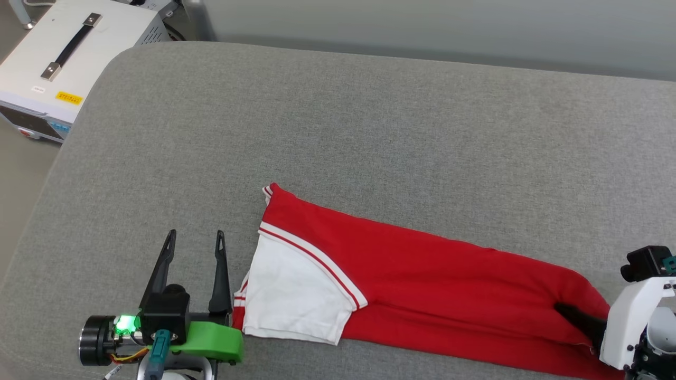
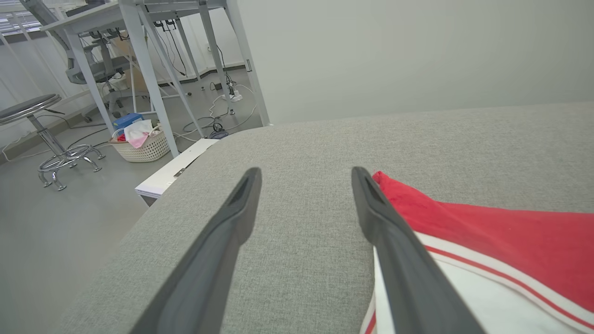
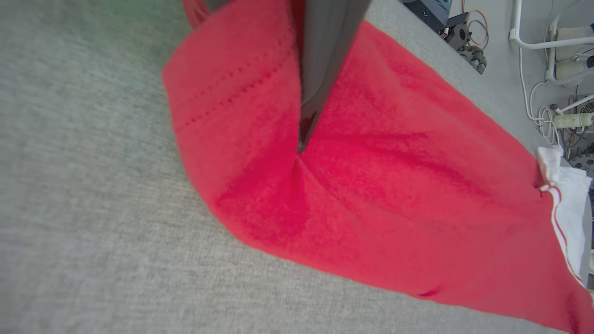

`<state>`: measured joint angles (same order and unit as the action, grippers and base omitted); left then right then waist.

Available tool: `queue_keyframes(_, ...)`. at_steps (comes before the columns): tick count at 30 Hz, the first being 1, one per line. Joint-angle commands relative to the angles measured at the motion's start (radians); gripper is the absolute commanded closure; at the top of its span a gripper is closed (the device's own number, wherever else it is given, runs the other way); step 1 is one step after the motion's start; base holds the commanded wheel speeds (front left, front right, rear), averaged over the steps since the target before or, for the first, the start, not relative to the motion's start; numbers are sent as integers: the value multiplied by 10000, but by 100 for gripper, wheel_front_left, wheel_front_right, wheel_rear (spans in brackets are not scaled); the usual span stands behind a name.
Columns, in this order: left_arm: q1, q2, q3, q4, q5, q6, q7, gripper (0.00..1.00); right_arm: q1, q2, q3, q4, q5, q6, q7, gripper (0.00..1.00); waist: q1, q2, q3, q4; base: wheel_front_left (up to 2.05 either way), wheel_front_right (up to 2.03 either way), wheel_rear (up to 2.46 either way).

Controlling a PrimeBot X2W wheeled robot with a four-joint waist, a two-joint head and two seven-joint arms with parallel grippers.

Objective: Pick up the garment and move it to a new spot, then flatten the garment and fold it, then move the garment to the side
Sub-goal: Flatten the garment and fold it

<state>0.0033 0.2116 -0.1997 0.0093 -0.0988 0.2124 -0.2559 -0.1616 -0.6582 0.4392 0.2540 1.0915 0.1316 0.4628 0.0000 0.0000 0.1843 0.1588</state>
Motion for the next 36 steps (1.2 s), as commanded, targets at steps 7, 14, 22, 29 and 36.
queue_keyframes(7,292,-252,295,-28,465,-286,-59,0,304,-810,-796,445,295,-9,-561,100,0,0,-277,-181,0,0,0)
queue_keyframes(14,509,-313,378,6,630,-438,-59,0,698,-1725,-1682,1072,114,-9,-496,100,0,0,-514,-319,0,0,0)
queue_keyframes(22,648,-389,364,68,734,-580,-59,0,1170,-1767,-2234,-88,516,-9,-169,100,0,0,-765,-405,0,0,0)
queue_keyframes(29,707,-425,308,126,795,-685,-59,0,1587,-1464,-2359,-1852,639,-9,409,100,0,0,-948,-374,0,0,0)
queue_keyframes(36,618,-484,189,111,864,-757,-59,0,1121,-545,-1923,-2877,195,-9,1223,100,0,0,-871,-246,0,0,0)
